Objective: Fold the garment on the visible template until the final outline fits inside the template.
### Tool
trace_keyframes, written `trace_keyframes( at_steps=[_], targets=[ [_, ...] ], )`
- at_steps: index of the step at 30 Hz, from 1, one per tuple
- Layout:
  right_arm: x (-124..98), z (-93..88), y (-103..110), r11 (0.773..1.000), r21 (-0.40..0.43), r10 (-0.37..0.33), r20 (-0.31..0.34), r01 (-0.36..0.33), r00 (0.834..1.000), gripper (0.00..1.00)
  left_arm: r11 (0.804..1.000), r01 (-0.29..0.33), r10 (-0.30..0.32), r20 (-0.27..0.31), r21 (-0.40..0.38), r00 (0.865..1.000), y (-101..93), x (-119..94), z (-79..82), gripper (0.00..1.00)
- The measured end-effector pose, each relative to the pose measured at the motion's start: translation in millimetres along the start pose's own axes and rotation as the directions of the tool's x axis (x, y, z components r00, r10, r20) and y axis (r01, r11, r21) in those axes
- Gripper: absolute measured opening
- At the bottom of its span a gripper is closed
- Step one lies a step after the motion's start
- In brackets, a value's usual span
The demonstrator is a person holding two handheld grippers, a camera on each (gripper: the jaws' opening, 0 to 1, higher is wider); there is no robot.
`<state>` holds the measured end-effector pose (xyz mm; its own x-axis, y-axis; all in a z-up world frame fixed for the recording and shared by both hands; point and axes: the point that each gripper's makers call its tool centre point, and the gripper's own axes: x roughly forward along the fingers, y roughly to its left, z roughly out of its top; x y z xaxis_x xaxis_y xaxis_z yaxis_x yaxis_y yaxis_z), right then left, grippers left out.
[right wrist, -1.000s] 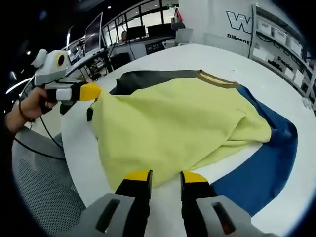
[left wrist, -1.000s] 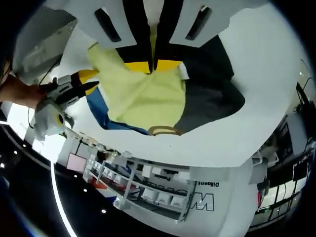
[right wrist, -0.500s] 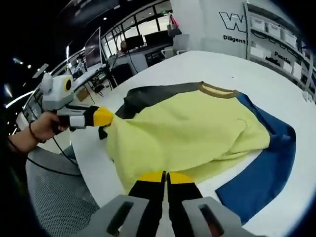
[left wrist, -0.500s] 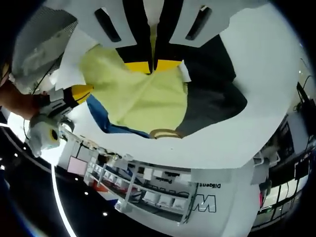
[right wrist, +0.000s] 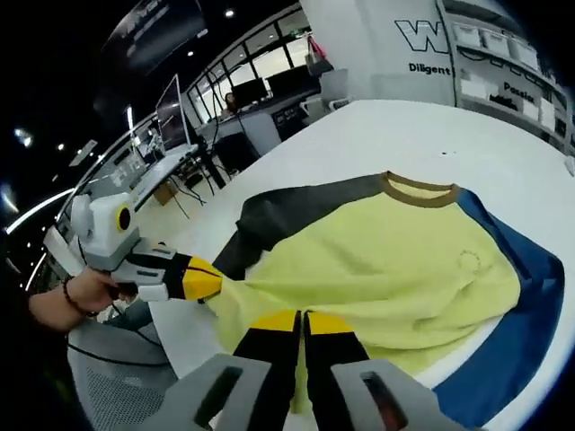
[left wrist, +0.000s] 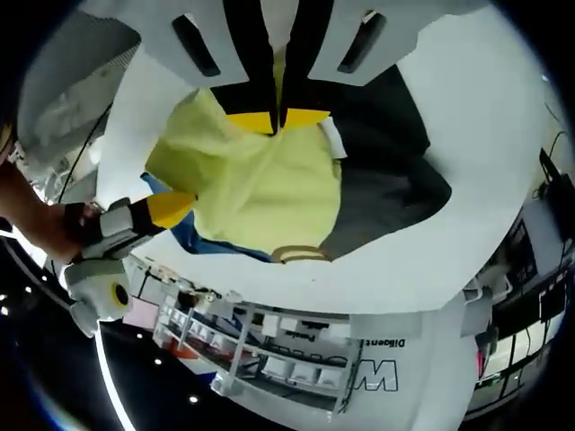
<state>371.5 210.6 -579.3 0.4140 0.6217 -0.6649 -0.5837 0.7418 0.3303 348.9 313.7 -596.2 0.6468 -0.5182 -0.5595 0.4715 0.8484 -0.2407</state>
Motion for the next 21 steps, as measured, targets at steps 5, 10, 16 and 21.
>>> trace_keyframes(
  at_steps=[5, 10, 16, 21],
  targets=[
    [17, 6.1, -5, 0.998, 0.055, 0.006, 0.007, -0.007, 1.000, 0.00, 1.000, 0.004, -0.004, -0.022, 0.009, 1.000, -0.5, 2, -4.7, 0.00],
    [35, 14.2, -16, 0.992, 0.127, -0.005, 0.004, 0.004, 1.000, 0.00, 1.000, 0.008, -0.007, -0.044, 0.017, 0.999, -0.8, 4, -9.9, 0.00],
    [55, 17.2, -29, 0.989, 0.146, -0.022, -0.041, 0.028, 0.999, 0.00, 1.000, 0.006, -0.005, -0.056, 0.014, 0.998, 1.5, 4, -13.2, 0.00],
    [66, 8.4, -35, 0.989, 0.138, -0.044, -0.085, 0.056, 0.995, 0.00, 1.000, 0.011, -0.010, -0.085, 0.004, 0.996, 3.0, 5, -21.5, 0.00]
  ],
)
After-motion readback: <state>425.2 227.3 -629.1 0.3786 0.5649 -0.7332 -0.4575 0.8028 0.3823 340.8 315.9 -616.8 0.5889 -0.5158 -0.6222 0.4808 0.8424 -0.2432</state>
